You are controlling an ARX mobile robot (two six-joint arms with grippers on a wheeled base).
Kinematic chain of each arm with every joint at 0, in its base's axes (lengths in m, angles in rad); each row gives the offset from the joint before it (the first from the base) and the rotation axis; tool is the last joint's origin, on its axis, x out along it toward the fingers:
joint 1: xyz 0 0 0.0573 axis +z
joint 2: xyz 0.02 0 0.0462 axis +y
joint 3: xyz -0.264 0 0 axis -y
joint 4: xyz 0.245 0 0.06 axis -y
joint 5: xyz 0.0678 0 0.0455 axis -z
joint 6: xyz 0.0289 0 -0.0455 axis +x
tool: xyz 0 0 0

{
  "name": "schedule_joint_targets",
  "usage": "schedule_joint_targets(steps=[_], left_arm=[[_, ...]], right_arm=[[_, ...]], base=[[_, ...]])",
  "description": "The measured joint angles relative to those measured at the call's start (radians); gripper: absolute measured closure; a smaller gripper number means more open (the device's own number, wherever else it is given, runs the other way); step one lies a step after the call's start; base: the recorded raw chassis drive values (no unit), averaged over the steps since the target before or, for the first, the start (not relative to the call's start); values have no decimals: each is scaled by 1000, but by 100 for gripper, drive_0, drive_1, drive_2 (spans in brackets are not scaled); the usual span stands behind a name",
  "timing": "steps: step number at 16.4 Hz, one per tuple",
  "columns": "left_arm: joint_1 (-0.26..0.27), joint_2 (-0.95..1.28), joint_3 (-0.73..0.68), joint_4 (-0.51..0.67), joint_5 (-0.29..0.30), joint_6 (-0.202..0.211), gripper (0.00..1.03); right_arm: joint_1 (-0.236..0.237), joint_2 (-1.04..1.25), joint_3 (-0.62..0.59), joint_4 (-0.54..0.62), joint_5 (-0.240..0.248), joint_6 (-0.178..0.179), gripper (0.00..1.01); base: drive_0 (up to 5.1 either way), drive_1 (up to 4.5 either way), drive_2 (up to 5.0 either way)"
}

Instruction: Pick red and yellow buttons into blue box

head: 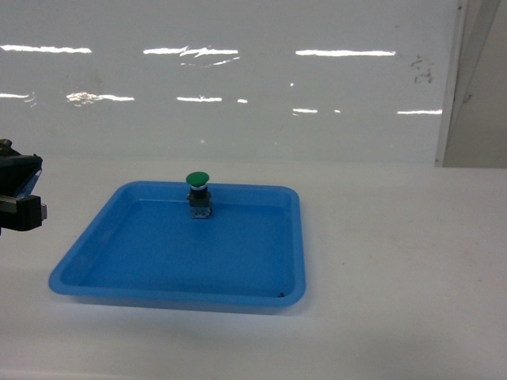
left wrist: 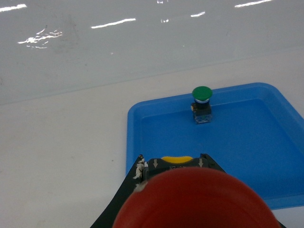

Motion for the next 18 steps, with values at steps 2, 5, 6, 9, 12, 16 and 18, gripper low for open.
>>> schedule_joint_targets(steps=[2, 5, 6, 9, 12, 16, 18], left_arm=[[0, 0, 0, 0, 0, 0, 77], [0, 0, 0, 0, 0, 0, 77], [0, 0, 0, 2, 0, 0, 77], [0, 0, 0, -2, 0, 0, 77], [-1, -1, 0, 0, 0, 0, 77], [-1, -1, 0, 2, 0, 0, 77], [-1, -1, 0, -2, 0, 0, 77]], right_arm=[[0, 0, 0, 0, 0, 0, 75], [0, 0, 0, 1, 0, 0, 75], [0, 0, 0, 1, 1, 0, 75], [0, 0, 0, 0, 0, 0, 75], [0, 0, 0, 0, 0, 0, 75], [0, 0, 0, 2, 1, 0, 75], [0, 0, 0, -2, 1, 0, 75]], base=[[487, -259, -259], [508, -237, -237], [495, -251, -251], [506, -239, -239], [501, -238, -238], [488, -343, -136], [476, -356, -143]])
